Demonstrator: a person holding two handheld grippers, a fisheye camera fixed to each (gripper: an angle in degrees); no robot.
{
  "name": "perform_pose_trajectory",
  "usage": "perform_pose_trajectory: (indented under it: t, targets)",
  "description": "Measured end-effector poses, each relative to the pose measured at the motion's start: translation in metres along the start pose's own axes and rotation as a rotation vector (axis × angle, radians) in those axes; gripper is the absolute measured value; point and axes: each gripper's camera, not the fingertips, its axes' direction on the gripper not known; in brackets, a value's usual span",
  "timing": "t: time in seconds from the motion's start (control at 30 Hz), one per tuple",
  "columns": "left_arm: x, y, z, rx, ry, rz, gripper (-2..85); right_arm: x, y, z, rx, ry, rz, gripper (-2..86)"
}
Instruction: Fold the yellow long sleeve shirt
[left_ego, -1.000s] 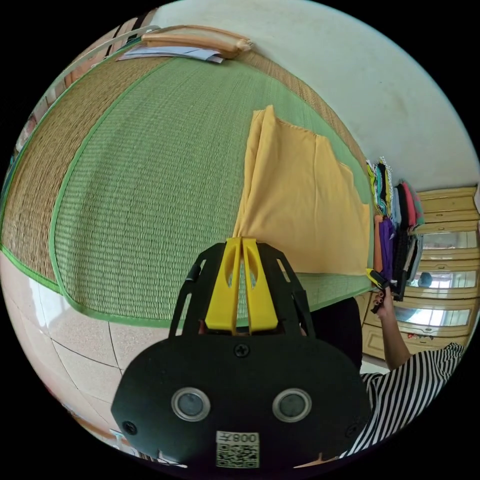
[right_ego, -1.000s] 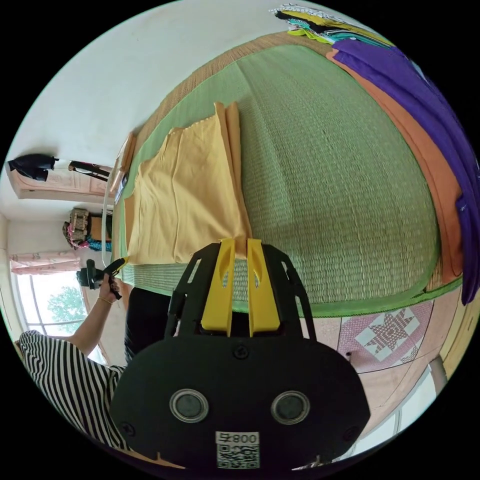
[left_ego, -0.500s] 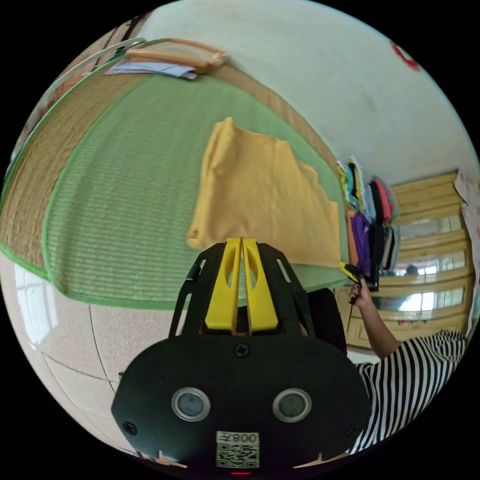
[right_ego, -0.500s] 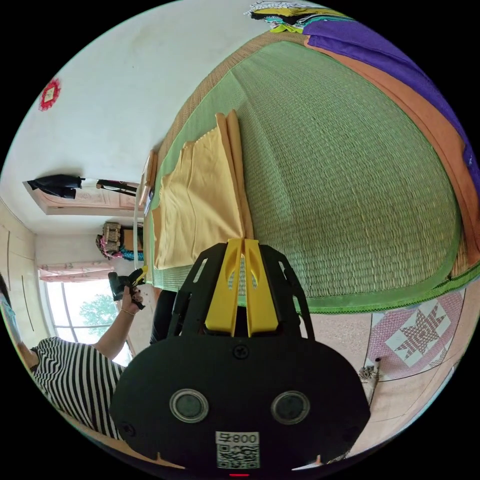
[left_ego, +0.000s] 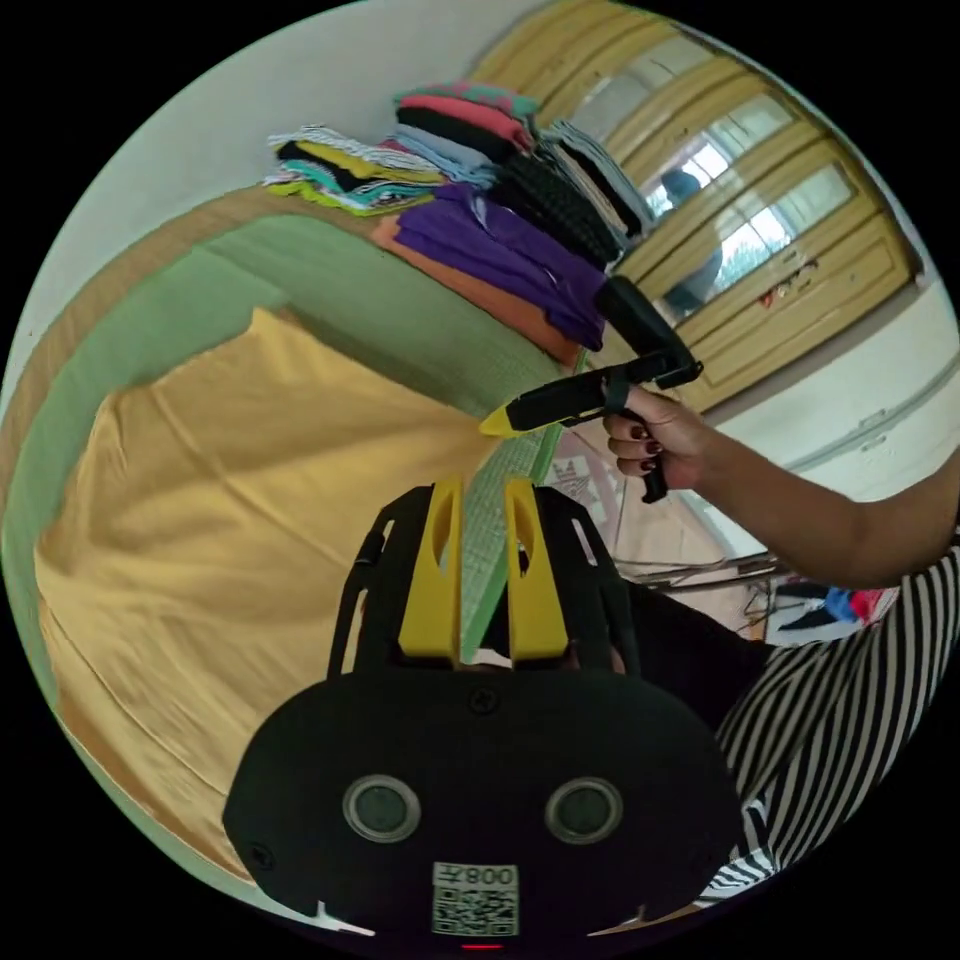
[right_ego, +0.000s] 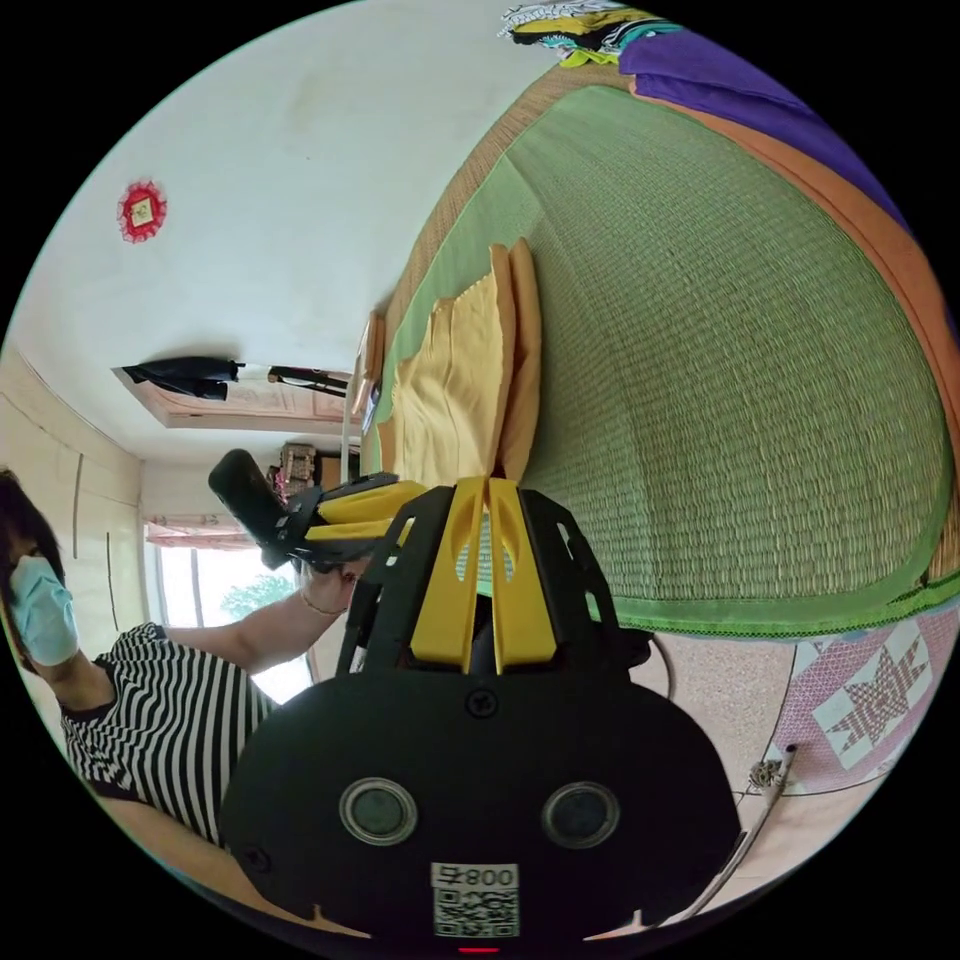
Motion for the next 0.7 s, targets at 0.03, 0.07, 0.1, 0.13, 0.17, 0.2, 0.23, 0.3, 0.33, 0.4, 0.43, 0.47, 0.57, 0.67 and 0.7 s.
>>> perform_pose_trajectory:
  t: [0.03, 0.07, 0.1, 0.13, 0.17, 0.2, 0.23, 0.3, 0.33, 0.4, 0.43, 0.47, 0.57, 0.67, 0.7]
  targets:
    - [0.012, -0.016, 0.013, -0.034, -0.038, 0.047, 7.2, 0.000, -0.002, -0.001, -0.002, -0.008, -0.007, 0.3]
    - [0.023, -0.031, 0.028, -0.083, -0.068, 0.089, 7.3, 0.000, -0.005, -0.002, -0.003, -0.016, -0.011, 0.3]
    - [0.028, -0.037, 0.035, -0.109, -0.086, 0.103, 7.3, 0.000, -0.007, -0.002, -0.002, -0.022, -0.012, 0.3]
    - [0.037, -0.047, 0.047, -0.143, -0.131, 0.125, 7.1, 0.000, -0.010, -0.002, -0.002, -0.035, -0.015, 0.3]
    - [0.046, -0.055, 0.057, -0.162, -0.167, 0.149, 6.7, 0.000, -0.013, 0.000, -0.011, -0.035, -0.014, 0.3]
    - [0.050, -0.059, 0.062, -0.171, -0.183, 0.158, 5.9, 0.000, -0.014, 0.001, -0.020, -0.029, -0.015, 0.3]
    - [0.057, -0.066, 0.070, -0.187, -0.225, 0.162, 4.3, -0.001, -0.017, 0.005, -0.039, -0.024, -0.021, 0.4]
    - [0.065, -0.073, 0.078, -0.189, -0.274, 0.158, 2.6, -0.002, -0.021, 0.010, -0.062, -0.028, -0.031, 0.4]
    - [0.069, -0.077, 0.083, -0.184, -0.275, 0.154, 2.0, -0.003, -0.023, 0.011, -0.067, -0.026, -0.038, 0.5]
    - [0.072, -0.082, 0.088, -0.173, -0.257, 0.135, 1.4, -0.005, -0.028, 0.009, -0.062, -0.010, -0.050, 0.7]
    - [0.073, -0.084, 0.090, -0.162, -0.237, 0.117, 1.2, -0.006, -0.031, 0.005, -0.044, 0.003, -0.058, 0.9]
    - [0.074, -0.086, 0.092, -0.153, -0.221, 0.098, 0.9, -0.006, -0.036, 0.000, -0.020, 0.015, -0.061, 1.1]
    - [0.076, -0.092, 0.098, -0.131, -0.180, 0.057, 0.7, -0.004, -0.055, -0.011, 0.036, 0.049, -0.052, 2.8]
    - [0.081, -0.098, 0.106, -0.126, -0.177, 0.054, 0.6, -0.010, -0.089, -0.008, 0.056, 0.102, -0.065, 6.1]
    - [0.083, -0.100, 0.108, -0.130, -0.178, 0.056, 0.6, -0.012, -0.098, -0.005, 0.050, 0.113, -0.069, 6.7]
